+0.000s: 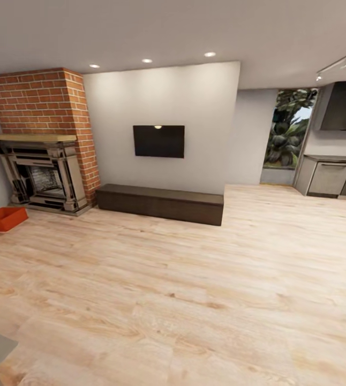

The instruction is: Move the two storage containers from the living room to the garage. In the garage, place one container on the floor and stack the other container on top of it (either order is fine).

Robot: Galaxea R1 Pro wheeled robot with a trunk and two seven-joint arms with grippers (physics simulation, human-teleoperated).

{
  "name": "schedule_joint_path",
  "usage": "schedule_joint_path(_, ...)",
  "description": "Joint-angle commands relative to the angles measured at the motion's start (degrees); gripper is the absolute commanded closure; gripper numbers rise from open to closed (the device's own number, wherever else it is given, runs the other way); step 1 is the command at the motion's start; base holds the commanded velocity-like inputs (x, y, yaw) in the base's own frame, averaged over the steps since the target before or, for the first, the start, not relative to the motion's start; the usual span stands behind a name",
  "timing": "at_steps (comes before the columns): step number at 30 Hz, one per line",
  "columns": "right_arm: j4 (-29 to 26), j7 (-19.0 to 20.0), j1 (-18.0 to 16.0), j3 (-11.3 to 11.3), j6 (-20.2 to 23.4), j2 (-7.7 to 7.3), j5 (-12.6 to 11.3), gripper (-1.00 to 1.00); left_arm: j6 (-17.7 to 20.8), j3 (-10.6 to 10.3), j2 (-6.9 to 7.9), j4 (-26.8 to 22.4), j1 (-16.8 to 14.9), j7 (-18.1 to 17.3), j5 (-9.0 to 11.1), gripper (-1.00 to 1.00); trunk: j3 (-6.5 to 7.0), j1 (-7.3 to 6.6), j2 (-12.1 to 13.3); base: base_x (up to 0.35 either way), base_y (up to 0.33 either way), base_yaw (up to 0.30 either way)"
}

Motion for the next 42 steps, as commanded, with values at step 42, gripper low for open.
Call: schedule_joint_path(42,0.2,0.0,-0.1,0.5,-0.3,-0.07,-0.6,-1.0,-0.2,0.2,-0.01,0.0,0.0,0.1,0.2,-1.0,-0.08,0.04,-0.1,0.325,0.0,0.0)
